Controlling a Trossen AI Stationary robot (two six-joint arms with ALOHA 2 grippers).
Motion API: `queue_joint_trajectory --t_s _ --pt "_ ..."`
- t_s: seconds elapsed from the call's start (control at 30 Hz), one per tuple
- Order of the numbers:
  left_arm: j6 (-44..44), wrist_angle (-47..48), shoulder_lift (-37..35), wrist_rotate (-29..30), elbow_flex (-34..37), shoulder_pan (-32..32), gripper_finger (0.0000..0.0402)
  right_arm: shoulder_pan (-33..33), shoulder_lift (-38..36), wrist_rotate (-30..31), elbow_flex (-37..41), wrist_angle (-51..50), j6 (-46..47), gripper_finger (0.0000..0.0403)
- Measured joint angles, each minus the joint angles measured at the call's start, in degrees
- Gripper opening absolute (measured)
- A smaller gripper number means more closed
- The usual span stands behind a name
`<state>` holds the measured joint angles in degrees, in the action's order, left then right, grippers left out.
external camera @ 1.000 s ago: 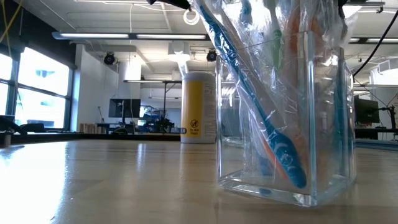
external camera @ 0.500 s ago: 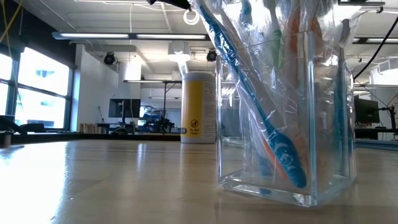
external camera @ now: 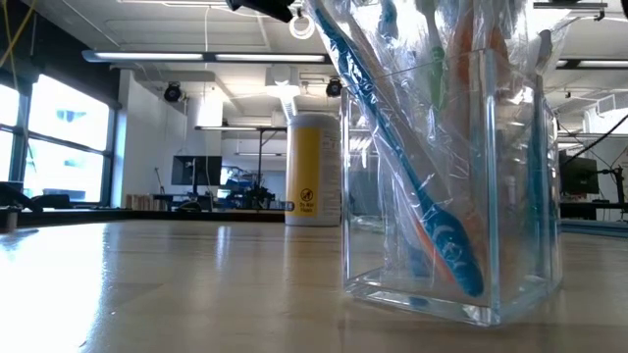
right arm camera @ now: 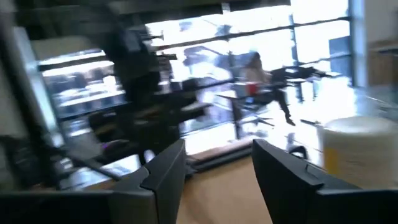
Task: Pick & Place toothbrushing station
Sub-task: Put the blue toothbrush in the transparent organizer
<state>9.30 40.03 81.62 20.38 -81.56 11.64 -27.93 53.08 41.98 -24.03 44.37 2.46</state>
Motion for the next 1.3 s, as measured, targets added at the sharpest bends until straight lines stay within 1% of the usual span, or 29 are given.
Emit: queue_joint_trajectory --t_s 0.17,0.33,0.43,0.53,0.63,0.7,0.87,1.13,1.3 --pt "0.00 1.00 -0.02 0.00 0.00 0.00 0.0190 11.05 -6.54 -0.65 0.00 -10.83 4.83 0.0178" --pt "0.00 1.25 0.00 0.00 0.00 0.00 0.0190 22.30 -12.73 -4.24 -0.02 -25.91 6.37 0.0178" --pt "0.00 0.77 0.00 0.00 0.00 0.00 0.0190 28.86 -14.17 -9.16 -0.02 -33.13 10.16 0.0178" --pt "0.13 -0.30 0.00 0.00 0.00 -0.02 0.0190 34.80 -14.18 -16.18 -0.04 -40.39 14.00 0.0178" --pt "0.09 -0.94 0.00 0.00 0.00 -0.02 0.0190 40.09 -13.17 -22.53 -0.04 -48.40 17.21 0.0178" --pt "0.07 -1.46 0.00 0.02 0.00 -0.02 0.0190 42.62 -11.77 -25.38 -0.02 -52.88 17.43 0.0178" --pt "0.01 -3.21 0.00 0.02 0.00 -0.02 0.0190 46.67 -6.64 -26.56 -0.02 -54.43 17.33 0.0178" --pt "-0.20 -6.42 0.00 0.28 0.00 -0.85 0.0190 51.79 4.52 -36.92 -0.02 -54.13 12.96 0.0177" --pt "0.01 -6.51 0.85 0.24 -0.07 -1.95 0.0190 54.41 11.54 -37.45 -0.03 -49.75 10.44 0.0177"
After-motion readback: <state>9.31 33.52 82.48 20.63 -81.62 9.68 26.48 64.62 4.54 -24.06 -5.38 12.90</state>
